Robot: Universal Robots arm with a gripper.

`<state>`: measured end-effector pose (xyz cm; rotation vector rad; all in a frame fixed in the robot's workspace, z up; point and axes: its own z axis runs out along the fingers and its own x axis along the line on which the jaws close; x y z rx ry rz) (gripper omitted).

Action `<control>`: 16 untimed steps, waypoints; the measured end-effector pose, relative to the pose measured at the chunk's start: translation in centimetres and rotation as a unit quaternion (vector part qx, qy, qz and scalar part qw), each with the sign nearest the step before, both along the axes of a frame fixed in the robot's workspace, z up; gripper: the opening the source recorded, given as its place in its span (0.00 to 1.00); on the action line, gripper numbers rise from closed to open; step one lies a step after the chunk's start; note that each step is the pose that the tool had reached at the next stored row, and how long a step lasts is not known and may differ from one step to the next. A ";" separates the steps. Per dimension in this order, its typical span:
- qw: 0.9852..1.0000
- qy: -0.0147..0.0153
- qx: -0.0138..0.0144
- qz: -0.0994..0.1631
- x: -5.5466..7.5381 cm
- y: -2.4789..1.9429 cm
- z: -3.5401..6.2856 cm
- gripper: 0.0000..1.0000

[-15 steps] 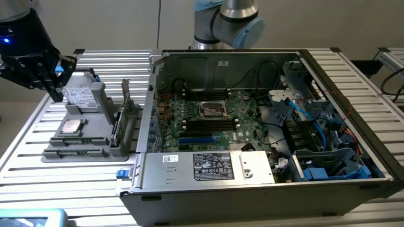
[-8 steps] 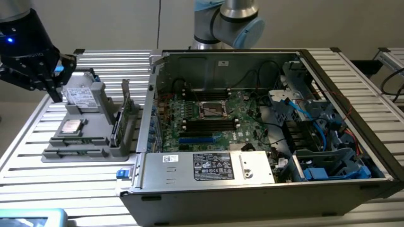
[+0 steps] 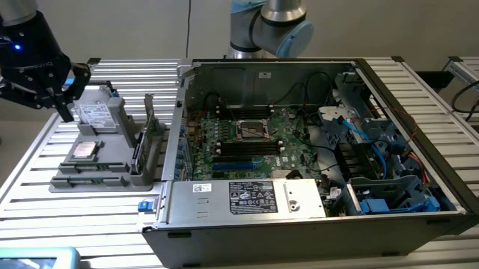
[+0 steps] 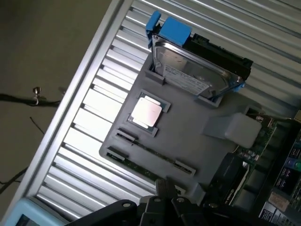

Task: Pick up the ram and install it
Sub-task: 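Pick up the ram and move it above insertion slot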

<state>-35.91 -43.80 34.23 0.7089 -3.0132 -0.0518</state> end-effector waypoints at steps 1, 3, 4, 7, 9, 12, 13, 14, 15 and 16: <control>1.000 0.000 0.000 0.009 0.0 0.00 -0.01 0.11; 1.000 0.000 0.000 0.027 0.0 0.00 -0.01 0.11; 0.999 0.000 0.000 0.037 0.0 0.00 -0.02 0.11; 0.998 0.000 0.000 0.064 0.0 0.00 -0.03 0.11; 0.997 0.000 0.000 0.082 0.0 0.00 -0.05 0.11; 0.994 0.000 0.000 0.109 0.0 0.00 -0.11 0.11; 0.993 0.000 0.000 0.118 0.0 0.00 -0.15 0.11; 0.992 0.000 0.000 0.127 0.0 0.00 -0.20 0.11; 0.991 0.000 0.000 0.136 0.0 0.00 -0.26 0.11; 0.989 0.000 0.000 0.145 0.0 0.00 -0.31 0.11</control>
